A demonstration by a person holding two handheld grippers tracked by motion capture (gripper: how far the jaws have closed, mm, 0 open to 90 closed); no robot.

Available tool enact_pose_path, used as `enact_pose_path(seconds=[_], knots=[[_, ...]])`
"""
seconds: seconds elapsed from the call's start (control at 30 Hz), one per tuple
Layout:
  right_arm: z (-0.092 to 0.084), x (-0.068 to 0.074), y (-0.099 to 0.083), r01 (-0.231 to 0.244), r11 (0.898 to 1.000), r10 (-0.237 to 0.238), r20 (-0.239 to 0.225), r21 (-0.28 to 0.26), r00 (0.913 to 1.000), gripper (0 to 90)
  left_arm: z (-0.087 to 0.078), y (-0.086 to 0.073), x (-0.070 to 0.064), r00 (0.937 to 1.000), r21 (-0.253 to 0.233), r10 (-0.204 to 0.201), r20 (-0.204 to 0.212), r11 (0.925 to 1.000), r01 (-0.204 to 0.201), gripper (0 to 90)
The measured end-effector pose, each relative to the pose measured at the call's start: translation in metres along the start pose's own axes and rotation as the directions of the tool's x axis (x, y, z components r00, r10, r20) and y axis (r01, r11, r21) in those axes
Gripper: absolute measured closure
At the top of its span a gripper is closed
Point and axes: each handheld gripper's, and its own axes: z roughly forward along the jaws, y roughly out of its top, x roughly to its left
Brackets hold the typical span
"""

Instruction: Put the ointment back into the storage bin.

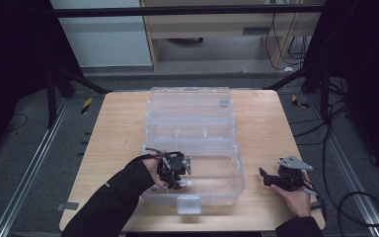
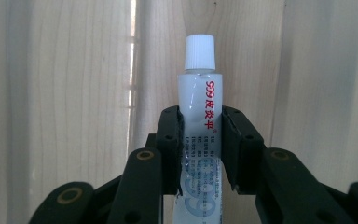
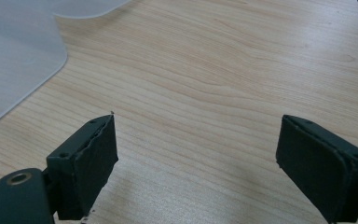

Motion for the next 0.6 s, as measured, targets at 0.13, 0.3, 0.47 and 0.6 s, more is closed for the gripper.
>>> enact_pose_path(seconds=[0.13,0.3,0.47,0.6], knots=[[0.0,0.0,0.0,-0.003,1.0,0.003,-0.002,0.002,1.0,12.8,0.001,0.0,0.0,0.9999,0.003,-0.012,0.002,0.9999,0.012,69.0],[0.0,0.0,0.0,-0.004,1.0,0.004,-0.002,0.003,1.0,12.7,-0.001,-0.001,0.0,0.9997,-0.01,-0.025,0.008,0.9996,0.025,68.8],[0.0,0.0,0.0,-0.004,1.0,0.004,-0.002,0.004,1.0,12.7,-0.003,0.0,0.004,0.9989,-0.024,0.045,-0.013,0.9987,-0.045,67.5],[0.0,0.0,0.0,-0.004,1.0,0.004,-0.001,0.005,1.0,12.7,-0.013,-0.004,0.004,0.9985,-0.059,0.044,-0.034,0.9972,-0.045,65.6]])
